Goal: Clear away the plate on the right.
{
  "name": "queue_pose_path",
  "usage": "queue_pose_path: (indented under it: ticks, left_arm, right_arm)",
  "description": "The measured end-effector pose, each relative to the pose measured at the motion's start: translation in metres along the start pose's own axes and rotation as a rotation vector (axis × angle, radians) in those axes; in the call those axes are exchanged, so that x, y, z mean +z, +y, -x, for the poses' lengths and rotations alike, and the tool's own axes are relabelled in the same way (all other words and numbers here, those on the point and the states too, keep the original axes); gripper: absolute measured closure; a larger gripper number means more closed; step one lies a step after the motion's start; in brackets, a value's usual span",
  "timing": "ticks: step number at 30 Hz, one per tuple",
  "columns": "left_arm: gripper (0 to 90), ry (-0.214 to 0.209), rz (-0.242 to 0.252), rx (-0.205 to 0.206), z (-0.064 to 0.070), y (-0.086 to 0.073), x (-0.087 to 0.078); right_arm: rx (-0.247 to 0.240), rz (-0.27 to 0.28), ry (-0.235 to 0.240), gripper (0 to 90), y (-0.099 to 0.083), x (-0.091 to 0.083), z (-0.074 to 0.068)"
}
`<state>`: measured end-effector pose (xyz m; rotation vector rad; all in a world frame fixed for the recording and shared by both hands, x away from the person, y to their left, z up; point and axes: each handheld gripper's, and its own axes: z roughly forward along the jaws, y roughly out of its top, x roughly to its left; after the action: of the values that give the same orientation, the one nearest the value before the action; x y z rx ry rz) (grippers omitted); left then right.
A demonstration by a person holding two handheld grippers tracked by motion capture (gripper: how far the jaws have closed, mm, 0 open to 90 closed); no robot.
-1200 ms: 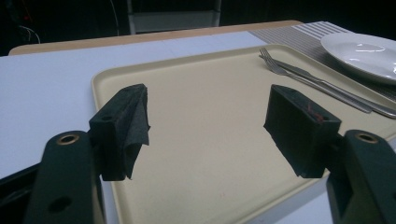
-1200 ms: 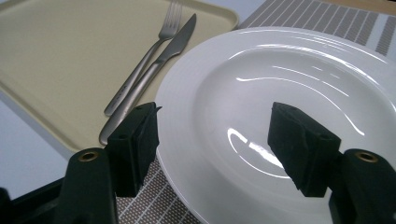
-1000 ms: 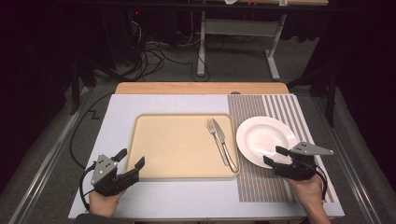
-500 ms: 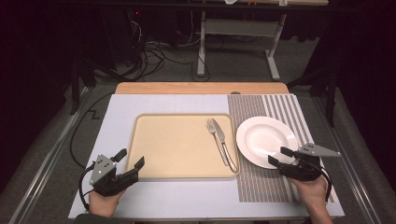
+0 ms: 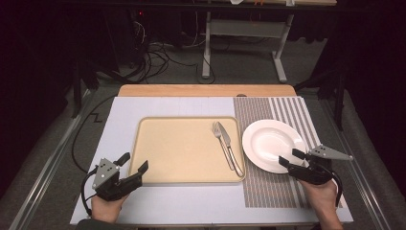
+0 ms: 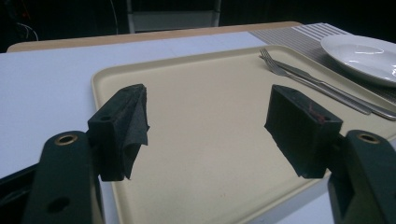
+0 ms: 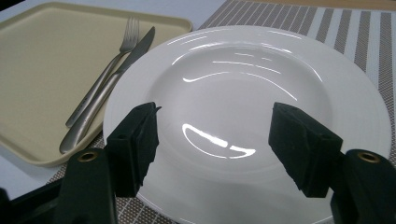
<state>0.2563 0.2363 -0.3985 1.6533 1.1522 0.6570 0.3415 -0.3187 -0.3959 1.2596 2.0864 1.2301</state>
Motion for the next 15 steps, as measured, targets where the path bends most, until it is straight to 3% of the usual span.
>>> queue_pose_path:
  ticks: [15]
  left_arm:
    - [30.7,0.01,-0.016,0.028,0.005,0.001,0.003]
  right_arm:
    - [0.069,-0.005,0.009,32.5,0.0,0.001,0.013]
